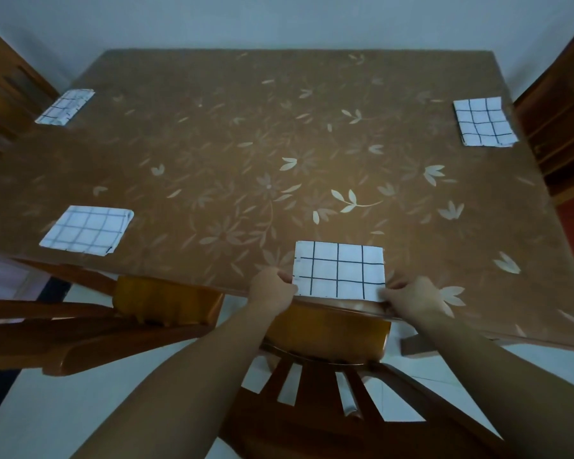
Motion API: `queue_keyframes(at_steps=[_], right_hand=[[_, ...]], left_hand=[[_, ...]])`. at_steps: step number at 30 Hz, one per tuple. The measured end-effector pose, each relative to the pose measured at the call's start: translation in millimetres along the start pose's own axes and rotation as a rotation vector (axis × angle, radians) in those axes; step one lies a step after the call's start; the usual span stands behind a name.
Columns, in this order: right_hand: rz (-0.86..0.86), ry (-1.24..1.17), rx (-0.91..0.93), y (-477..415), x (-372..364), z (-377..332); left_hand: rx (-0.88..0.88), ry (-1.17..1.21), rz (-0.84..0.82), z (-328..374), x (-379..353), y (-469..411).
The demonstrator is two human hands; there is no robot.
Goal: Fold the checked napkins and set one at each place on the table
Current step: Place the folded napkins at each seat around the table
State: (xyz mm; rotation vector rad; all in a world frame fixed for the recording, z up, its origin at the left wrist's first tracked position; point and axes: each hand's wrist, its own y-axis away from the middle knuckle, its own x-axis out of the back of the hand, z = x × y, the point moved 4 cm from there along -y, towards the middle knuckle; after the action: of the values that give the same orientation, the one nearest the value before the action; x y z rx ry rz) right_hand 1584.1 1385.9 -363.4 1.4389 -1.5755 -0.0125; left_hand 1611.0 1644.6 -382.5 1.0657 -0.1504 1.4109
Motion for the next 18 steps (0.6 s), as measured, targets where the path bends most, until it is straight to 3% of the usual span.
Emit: queue_keyframes(at_steps=[5, 18], right_hand=[[-0.052, -0.081, -0.023, 3.0, -18.7, -9.1], [-0.006, 0.030, 0.030, -0.9, -15.6, -15.6]], left_hand=[[-0.013, 0.028, 0.040, -9.3, 21.1, -8.5], [-0.078, 0.045, 0.030, -11.3, 21.2, -15.4]])
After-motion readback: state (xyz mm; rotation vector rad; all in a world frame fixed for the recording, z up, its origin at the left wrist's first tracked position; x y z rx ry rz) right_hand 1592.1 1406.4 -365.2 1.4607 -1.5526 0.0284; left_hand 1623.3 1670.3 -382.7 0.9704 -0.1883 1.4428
